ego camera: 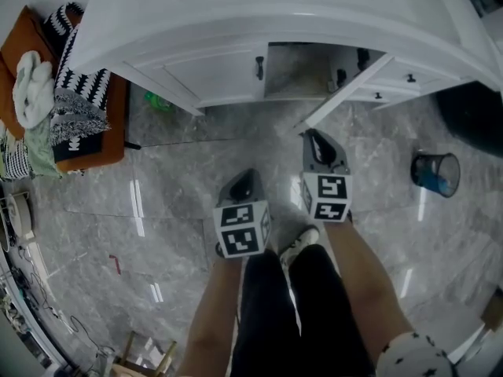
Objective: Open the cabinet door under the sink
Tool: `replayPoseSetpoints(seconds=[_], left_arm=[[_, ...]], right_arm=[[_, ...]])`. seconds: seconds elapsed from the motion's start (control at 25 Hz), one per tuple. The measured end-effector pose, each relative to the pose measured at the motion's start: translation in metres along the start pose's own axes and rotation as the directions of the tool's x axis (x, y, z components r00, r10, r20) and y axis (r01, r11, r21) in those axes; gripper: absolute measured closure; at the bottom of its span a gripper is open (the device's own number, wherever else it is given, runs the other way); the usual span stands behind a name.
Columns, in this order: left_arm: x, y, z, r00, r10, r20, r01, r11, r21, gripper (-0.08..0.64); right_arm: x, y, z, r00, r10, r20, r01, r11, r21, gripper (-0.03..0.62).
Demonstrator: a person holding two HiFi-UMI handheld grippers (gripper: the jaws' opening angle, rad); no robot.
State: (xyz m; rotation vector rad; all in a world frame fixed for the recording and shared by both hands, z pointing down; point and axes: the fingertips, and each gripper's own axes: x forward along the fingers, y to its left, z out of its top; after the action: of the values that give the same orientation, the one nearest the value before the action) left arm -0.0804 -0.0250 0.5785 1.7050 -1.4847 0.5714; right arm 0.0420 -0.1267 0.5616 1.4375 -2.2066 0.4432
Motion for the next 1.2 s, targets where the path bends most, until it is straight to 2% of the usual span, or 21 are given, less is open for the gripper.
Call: replayPoseSetpoints(seconds=[0.28,0.44,1.2], left_arm=[[-0.002,-0.011,-0.004,1.000,-0.005,0.001,0.005,1.000,0.006,0.555],[-0.003,-0.017,-0.007,1.000,-0.012,0.002,0.012,1.000,0.006,0.555],[-0.003,-0.038,-0.012,1.000,-0.027,-0.001,0.027,1.000,0.014,0.555]], right_arm=[[-0.014,-0.008,-0.010,1.000,0.002,-0.011,-0.002,1.000,-0.009,0.549],[-0.024,-0.017,-0.017,1.000,-0.022,-0.015,0.022,1.000,0.011,0.549],[-0.055,-0.051,-0.043,0.997,-0.063,-0.039,0.063,0.998,-0.003,0.549]])
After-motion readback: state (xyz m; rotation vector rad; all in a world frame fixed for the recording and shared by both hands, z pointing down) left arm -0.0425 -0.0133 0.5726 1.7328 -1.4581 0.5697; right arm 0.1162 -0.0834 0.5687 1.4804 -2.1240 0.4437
